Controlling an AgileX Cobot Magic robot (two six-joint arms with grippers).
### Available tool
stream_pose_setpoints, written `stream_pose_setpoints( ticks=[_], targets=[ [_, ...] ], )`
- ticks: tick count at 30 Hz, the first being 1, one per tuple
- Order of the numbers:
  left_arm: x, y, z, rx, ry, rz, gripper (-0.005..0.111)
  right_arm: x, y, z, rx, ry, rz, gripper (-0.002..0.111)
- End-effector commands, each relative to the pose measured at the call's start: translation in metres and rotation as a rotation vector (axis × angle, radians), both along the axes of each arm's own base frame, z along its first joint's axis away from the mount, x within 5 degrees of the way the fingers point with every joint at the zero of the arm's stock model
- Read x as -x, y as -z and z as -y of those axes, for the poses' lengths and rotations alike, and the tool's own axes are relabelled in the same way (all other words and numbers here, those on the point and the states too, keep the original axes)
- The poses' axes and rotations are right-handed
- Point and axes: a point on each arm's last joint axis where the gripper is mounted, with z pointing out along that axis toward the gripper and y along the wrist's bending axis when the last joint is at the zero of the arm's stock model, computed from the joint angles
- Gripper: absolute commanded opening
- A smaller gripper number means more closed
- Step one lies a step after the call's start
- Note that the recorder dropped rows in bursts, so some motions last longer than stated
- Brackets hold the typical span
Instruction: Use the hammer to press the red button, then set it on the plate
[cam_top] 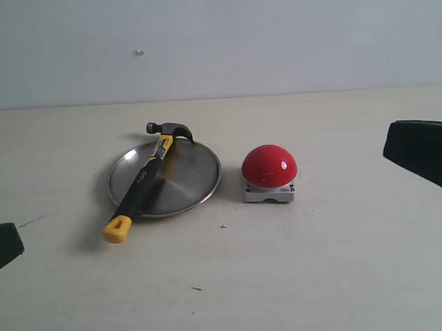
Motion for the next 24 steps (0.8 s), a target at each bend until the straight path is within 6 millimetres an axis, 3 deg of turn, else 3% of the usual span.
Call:
stream_pose_setpoints(
  ticks=[1,15,18,24],
  targets=[
    [0.0,-0.002,0.001,0.002,0.01,0.01,0.0,0.004,0.0,0.003,-0.001,-0.001,0.016,0.0],
    [0.0,-0.002,0.001,0.002,0.01,0.01,0.0,0.003,-0.001,0.003,0.024,-0.003,0.039,0.0],
    [0.0,-0.002,0.001,0.002,0.01,0.01,0.0,0.003,-0.001,0.011,0.101,0.048,0.091,0.0],
    [0.0,-0.002,0.001,0.002,0.01,0.01,0.0,0.009,-0.007,0.039,0.087,0.271,0.146,0.0]
  ],
)
